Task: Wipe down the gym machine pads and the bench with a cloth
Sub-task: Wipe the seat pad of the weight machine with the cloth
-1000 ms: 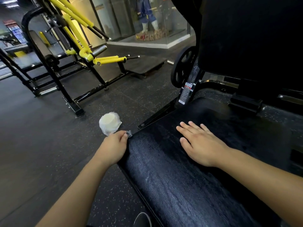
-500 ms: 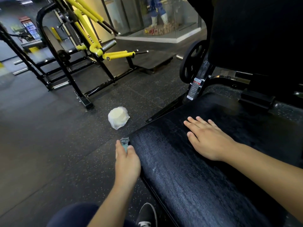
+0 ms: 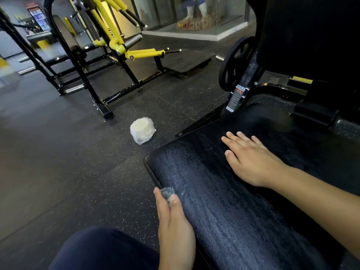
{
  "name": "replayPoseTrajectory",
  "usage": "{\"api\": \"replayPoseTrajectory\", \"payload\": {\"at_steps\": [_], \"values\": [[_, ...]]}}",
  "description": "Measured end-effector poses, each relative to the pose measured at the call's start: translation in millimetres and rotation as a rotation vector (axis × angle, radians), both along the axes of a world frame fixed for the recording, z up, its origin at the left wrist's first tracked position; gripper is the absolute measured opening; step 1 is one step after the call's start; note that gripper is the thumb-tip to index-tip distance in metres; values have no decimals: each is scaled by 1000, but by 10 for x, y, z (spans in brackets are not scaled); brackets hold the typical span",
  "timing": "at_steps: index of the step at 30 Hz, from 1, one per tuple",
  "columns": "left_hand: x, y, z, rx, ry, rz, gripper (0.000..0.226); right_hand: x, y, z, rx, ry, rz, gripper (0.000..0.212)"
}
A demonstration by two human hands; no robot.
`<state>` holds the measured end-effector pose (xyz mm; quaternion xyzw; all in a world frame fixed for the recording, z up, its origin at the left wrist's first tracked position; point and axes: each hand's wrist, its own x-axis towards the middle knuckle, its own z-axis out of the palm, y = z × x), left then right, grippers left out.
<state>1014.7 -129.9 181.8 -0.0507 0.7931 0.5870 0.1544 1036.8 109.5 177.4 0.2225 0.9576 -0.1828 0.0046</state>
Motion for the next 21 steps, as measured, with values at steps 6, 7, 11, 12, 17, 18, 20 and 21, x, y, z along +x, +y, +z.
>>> {"api": "replayPoseTrajectory", "payload": {"at_steps": [6, 7, 11, 12, 17, 18, 20, 21], "values": [[-614, 80, -106, 157, 18, 62, 53, 5, -2, 6, 5, -9, 3, 59], [-701, 87, -122, 170, 18, 62, 54, 3, 0, 9, 6, -12, 2, 59], [-677, 43, -194, 183, 15, 46, 58, -5, 7, 15, 3, -21, 5, 59], [-560, 13, -194, 166, 6, 32, 57, -3, 7, 18, -2, -22, 4, 59], [171, -152, -190, 105, 20, -23, 51, 4, -64, 48, -28, -24, 13, 58], [271, -175, -178, 119, 18, -19, 51, 9, -98, 51, -30, -20, 25, 58], [314, -180, -169, 152, 25, 1, 49, 19, -161, 57, -31, -8, 54, 58], [254, -160, -161, 163, 39, 23, 49, 25, -185, 66, -33, -3, 65, 58]]}}
